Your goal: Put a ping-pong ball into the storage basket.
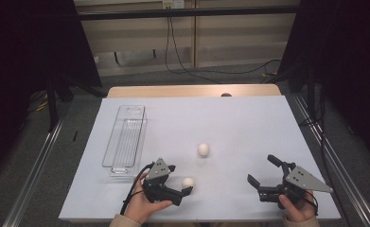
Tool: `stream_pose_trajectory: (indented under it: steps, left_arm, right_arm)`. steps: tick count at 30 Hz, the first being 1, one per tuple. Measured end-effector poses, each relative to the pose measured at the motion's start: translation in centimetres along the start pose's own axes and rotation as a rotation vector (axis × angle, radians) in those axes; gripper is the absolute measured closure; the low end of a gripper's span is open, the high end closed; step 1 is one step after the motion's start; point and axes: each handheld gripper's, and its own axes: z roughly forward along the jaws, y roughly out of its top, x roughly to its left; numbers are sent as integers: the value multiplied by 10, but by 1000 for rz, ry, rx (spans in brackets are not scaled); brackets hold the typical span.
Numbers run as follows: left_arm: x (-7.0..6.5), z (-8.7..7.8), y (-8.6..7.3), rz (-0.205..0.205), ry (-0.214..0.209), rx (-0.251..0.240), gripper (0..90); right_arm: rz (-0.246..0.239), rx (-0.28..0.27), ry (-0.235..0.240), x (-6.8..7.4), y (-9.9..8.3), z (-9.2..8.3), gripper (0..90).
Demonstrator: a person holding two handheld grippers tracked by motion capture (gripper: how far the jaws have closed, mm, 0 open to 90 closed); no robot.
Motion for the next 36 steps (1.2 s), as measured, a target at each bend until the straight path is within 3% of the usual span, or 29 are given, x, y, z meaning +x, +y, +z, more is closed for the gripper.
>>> stream_pose_trajectory:
  steps: [20,36]
  left_arm:
    - [-4,10,1,20,-13,86,103]
    - [-4,13,4,24,-23,103,195]
  right_arm:
    - [4,0,0,-1,0,0,14]
    - [8,0,-2,-1,0,0,15]
